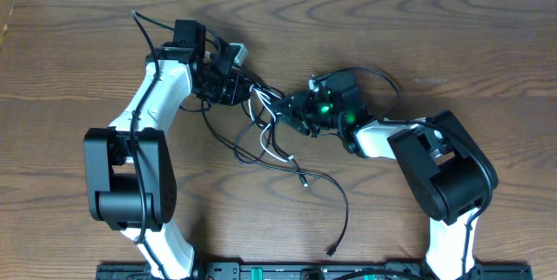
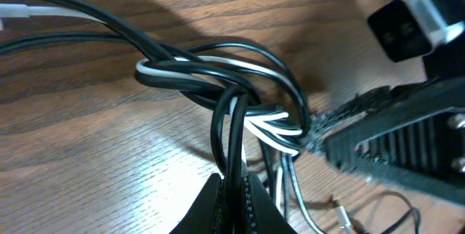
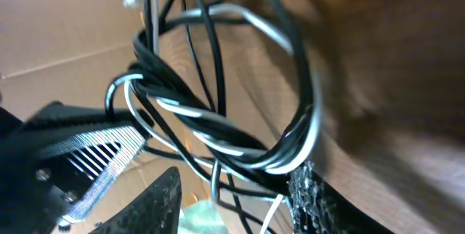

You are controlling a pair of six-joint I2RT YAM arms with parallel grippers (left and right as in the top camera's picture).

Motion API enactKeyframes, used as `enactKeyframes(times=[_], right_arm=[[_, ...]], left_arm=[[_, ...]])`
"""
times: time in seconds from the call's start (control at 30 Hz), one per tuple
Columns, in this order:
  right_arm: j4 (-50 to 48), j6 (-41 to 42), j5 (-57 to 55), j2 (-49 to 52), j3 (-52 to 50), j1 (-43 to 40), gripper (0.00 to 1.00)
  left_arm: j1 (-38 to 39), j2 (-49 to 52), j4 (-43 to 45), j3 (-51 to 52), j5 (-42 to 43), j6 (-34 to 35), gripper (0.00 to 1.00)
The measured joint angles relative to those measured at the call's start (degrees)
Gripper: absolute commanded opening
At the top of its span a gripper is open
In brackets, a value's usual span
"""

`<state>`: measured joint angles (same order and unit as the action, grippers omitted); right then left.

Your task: Untangle cables

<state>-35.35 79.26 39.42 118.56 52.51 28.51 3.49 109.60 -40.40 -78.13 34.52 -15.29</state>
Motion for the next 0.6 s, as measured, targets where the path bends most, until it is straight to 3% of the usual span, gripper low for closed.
enactKeyframes(times=[0.4, 0.6], right_arm=[[0.39, 4.17, -8.44, 0.0, 0.0, 0.44, 0.45], [0.74, 7.54, -12.85, 0.0, -0.02, 2.29, 0.36]], left_arm=[[0.42, 0.0, 0.0, 0.0, -0.35, 0.0, 0.08], [1.51, 0.0, 0.39, 0.0, 1.09, 0.0, 0.07]])
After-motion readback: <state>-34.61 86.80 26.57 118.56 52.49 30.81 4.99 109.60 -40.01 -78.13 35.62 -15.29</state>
